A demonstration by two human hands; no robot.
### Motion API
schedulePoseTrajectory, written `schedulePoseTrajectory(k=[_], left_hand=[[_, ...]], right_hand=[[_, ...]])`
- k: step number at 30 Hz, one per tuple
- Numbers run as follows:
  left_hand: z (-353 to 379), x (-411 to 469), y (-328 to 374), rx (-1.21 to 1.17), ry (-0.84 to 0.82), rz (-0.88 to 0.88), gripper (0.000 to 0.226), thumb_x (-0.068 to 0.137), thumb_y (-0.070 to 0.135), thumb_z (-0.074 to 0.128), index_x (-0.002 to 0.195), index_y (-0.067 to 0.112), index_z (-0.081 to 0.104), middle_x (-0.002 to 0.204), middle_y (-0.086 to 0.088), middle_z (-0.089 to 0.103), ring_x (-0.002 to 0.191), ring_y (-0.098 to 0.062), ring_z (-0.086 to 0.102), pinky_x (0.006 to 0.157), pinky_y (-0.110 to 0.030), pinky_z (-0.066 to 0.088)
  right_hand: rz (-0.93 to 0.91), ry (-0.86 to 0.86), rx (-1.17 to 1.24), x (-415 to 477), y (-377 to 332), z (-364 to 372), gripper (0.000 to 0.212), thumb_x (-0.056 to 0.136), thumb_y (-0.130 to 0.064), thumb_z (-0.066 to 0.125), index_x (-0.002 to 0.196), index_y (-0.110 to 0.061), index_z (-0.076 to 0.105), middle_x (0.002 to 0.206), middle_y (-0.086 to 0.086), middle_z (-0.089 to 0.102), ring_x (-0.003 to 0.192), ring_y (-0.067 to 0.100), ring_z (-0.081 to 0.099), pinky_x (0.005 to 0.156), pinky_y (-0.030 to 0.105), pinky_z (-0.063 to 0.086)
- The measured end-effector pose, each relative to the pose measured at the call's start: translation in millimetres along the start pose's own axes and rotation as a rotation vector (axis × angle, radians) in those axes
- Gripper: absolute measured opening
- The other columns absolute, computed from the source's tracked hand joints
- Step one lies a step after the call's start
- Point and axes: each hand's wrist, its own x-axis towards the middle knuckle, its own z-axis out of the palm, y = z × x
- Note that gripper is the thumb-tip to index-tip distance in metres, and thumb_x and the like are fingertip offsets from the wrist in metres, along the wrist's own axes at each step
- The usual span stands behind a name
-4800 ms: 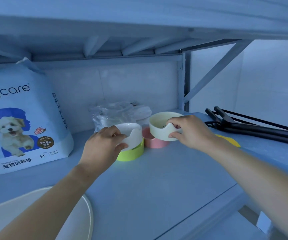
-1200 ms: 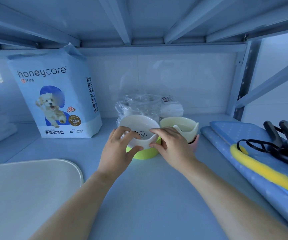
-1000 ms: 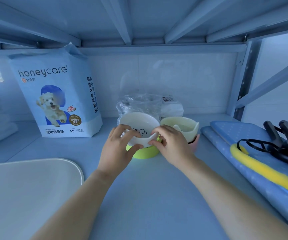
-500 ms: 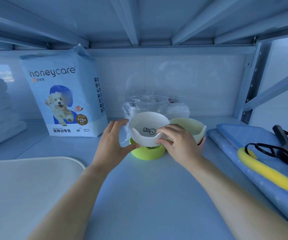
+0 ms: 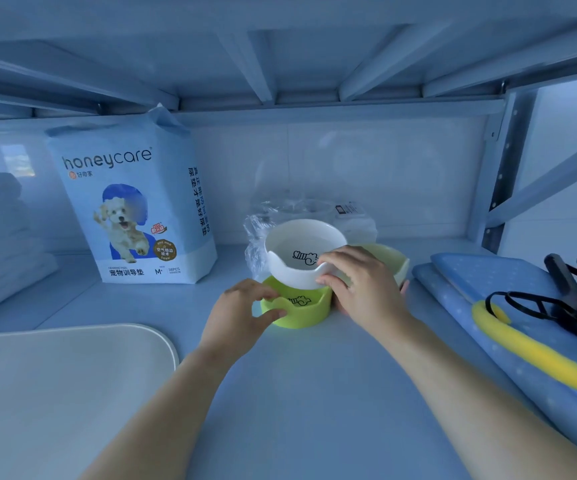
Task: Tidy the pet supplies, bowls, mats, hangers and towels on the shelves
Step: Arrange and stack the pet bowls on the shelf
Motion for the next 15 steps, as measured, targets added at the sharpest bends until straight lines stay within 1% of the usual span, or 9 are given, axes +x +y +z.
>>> schedulePoseTrajectory(k=[2, 3, 6, 8, 11, 13, 15], left_hand=[[0.2, -0.9, 2.0, 0.024, 0.017, 0.022, 0.019, 0.076, 0.033, 0.074, 0.095, 0.034, 0.070, 0.087, 0.022, 0.058, 0.080, 0.006, 0.052, 0.070, -0.009, 0.041], [-0.2, -1.4, 3.2, 0.039, 0.025, 0.031, 0.018, 0.078, 0.033, 0.073, 0.095, 0.035, 0.070, 0.086, 0.022, 0.058, 0.079, 0.006, 0.052, 0.069, -0.010, 0.042], [-1.3, -3.6, 6.9, 0.093, 0.032, 0.051, 0.015, 0.082, 0.033, 0.069, 0.097, 0.038, 0.070, 0.089, 0.020, 0.060, 0.079, 0.004, 0.051, 0.068, -0.020, 0.046], [-1.8, -4.3, 9.0, 0.123, 0.035, 0.063, 0.014, 0.084, 0.033, 0.067, 0.097, 0.037, 0.070, 0.091, 0.018, 0.060, 0.081, 0.001, 0.051, 0.067, -0.021, 0.045], [-3.1, -4.5, 10.3, 0.151, 0.029, 0.084, 0.014, 0.085, 0.032, 0.065, 0.098, 0.036, 0.070, 0.092, 0.016, 0.061, 0.083, -0.003, 0.053, 0.064, -0.021, 0.043], [-6.6, -4.1, 9.2, 0.140, 0.020, 0.090, 0.014, 0.085, 0.028, 0.065, 0.097, 0.035, 0.070, 0.091, 0.015, 0.061, 0.084, -0.006, 0.055, 0.064, -0.023, 0.045], [-12.0, -3.2, 4.8, 0.116, 0.012, 0.109, 0.014, 0.084, 0.023, 0.068, 0.094, 0.033, 0.072, 0.090, 0.013, 0.062, 0.083, -0.009, 0.058, 0.066, -0.027, 0.048]], right_hand=[[-0.002, 0.027, -0.011, -1.0, 1.6, -0.6, 0.018, 0.072, 0.000, 0.073, 0.089, -0.003, 0.069, 0.088, 0.010, 0.069, 0.085, 0.028, 0.064, 0.074, 0.018, 0.035], [-0.002, 0.037, -0.015, -1.6, 2.6, -0.6, 0.019, 0.071, 0.000, 0.074, 0.089, -0.002, 0.069, 0.088, 0.010, 0.069, 0.084, 0.028, 0.064, 0.073, 0.018, 0.035], [-0.004, 0.058, -0.025, -3.5, 6.2, -0.4, 0.020, 0.071, -0.001, 0.075, 0.090, -0.006, 0.070, 0.090, 0.007, 0.069, 0.086, 0.024, 0.063, 0.076, 0.018, 0.036], [-0.007, 0.060, -0.025, -4.8, 8.6, 1.0, 0.021, 0.071, -0.002, 0.075, 0.090, -0.008, 0.070, 0.091, 0.006, 0.069, 0.088, 0.019, 0.060, 0.077, 0.016, 0.036], [0.013, 0.051, -0.031, -6.2, 13.0, 3.5, 0.020, 0.074, -0.006, 0.073, 0.093, -0.013, 0.069, 0.093, 0.001, 0.068, 0.091, 0.015, 0.057, 0.079, 0.021, 0.040], [0.012, 0.044, -0.029, -6.1, 14.3, 3.7, 0.021, 0.075, -0.007, 0.073, 0.094, -0.014, 0.068, 0.094, -0.001, 0.067, 0.092, 0.011, 0.054, 0.079, 0.023, 0.040], [-0.007, 0.046, -0.028, -6.5, 13.8, 2.9, 0.022, 0.074, -0.006, 0.074, 0.093, -0.013, 0.068, 0.093, 0.000, 0.067, 0.090, 0.010, 0.053, 0.078, 0.021, 0.040]])
